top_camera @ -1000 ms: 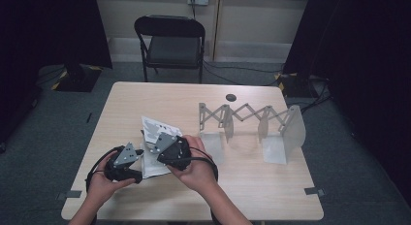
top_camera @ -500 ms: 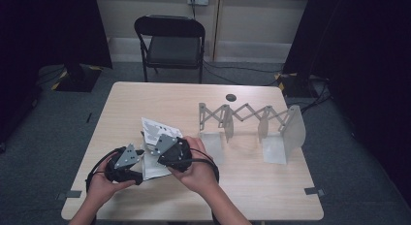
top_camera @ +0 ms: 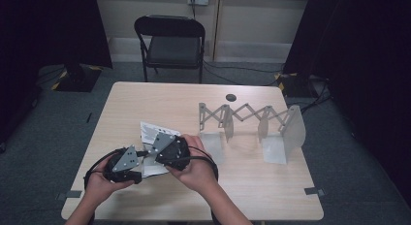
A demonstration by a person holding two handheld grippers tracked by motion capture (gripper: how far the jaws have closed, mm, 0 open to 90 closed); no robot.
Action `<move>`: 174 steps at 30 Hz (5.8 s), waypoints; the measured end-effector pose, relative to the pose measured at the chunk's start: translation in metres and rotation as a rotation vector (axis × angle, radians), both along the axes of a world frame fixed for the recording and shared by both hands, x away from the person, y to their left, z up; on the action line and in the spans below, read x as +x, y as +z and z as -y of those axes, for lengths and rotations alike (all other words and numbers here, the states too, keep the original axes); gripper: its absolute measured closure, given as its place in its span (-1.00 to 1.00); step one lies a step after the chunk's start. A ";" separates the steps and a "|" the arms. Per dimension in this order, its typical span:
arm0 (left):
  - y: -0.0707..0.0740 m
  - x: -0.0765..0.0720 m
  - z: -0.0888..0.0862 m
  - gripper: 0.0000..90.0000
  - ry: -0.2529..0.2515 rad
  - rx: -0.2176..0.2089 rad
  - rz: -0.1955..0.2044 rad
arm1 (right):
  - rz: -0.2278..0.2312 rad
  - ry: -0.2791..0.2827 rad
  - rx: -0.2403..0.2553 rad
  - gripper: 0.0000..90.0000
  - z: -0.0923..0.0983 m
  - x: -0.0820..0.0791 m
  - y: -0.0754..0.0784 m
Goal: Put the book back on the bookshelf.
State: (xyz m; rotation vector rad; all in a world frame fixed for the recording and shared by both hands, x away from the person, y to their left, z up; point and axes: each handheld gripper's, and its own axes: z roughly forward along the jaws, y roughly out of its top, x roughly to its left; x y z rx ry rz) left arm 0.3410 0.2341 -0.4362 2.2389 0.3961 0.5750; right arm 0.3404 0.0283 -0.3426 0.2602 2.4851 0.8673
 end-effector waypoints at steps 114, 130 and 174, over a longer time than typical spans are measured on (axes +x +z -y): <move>0.070 0.026 -0.018 0.37 0.047 0.152 -0.204 | -0.327 -0.172 0.242 -0.71 0.133 -0.013 -0.157; 0.076 0.025 -0.012 0.66 0.036 0.118 -0.249 | -0.328 -0.172 0.243 -0.72 0.133 -0.013 -0.157; 0.075 0.000 -0.034 0.36 -0.046 0.121 -0.259 | -0.377 -0.106 0.082 -0.52 0.114 -0.005 -0.138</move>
